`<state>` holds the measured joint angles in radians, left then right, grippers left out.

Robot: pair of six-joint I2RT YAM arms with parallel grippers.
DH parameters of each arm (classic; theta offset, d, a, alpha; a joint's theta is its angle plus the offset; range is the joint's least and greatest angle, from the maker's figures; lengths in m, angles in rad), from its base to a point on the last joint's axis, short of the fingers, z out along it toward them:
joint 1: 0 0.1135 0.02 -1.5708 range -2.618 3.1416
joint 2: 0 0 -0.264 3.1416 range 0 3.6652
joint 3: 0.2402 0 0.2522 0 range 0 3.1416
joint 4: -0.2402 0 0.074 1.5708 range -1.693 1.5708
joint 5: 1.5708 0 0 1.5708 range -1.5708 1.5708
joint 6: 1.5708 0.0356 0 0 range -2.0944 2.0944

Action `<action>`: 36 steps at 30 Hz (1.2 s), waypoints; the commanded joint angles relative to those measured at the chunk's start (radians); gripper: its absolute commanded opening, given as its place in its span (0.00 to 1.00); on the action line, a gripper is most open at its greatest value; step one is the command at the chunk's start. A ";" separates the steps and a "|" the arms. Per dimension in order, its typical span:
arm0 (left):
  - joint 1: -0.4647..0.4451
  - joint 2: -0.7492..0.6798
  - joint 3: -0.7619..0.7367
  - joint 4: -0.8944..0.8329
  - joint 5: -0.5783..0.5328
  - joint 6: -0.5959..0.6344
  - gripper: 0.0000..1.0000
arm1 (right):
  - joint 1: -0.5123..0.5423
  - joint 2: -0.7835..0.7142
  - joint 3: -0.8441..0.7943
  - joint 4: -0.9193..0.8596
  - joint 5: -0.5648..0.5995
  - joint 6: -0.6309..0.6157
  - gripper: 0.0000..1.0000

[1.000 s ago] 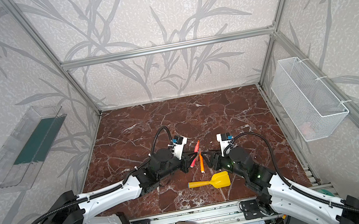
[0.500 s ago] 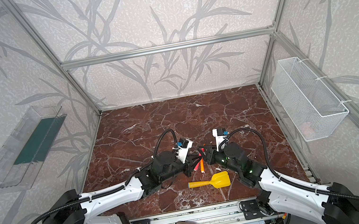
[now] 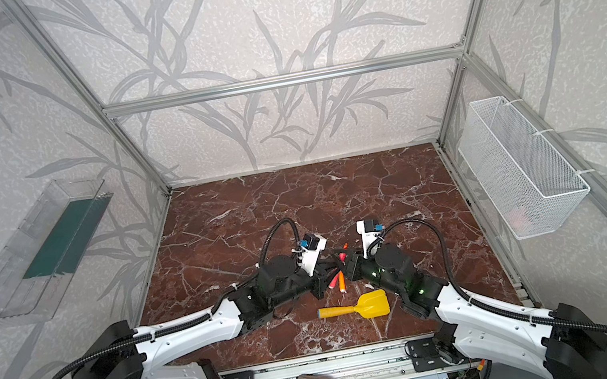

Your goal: Insert the pens into the pen caps

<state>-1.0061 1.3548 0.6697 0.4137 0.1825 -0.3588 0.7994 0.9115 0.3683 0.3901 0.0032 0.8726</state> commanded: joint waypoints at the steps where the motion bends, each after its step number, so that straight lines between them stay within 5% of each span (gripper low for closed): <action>1: -0.005 0.000 0.042 0.010 0.009 0.018 0.00 | 0.019 0.025 0.038 -0.001 0.005 -0.006 0.26; 7: -0.005 -0.016 0.034 0.008 0.002 0.014 0.01 | 0.027 0.037 0.041 0.003 0.016 0.008 0.10; 14: -0.006 0.007 -0.005 0.070 0.012 0.016 0.31 | 0.038 0.022 0.020 0.039 0.044 0.018 0.00; 20: -0.005 0.037 0.005 0.078 0.022 0.010 0.36 | 0.050 0.021 0.039 0.030 0.046 0.026 0.00; 30: -0.006 0.050 -0.028 0.165 0.019 0.018 0.27 | 0.053 0.020 -0.024 0.135 0.058 0.126 0.00; 36: -0.005 0.064 -0.045 0.200 0.001 0.009 0.00 | 0.057 0.014 -0.053 0.176 0.068 0.153 0.00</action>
<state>-1.0073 1.4128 0.6323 0.5343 0.1925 -0.3500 0.8455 0.9398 0.3286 0.5350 0.0669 0.9970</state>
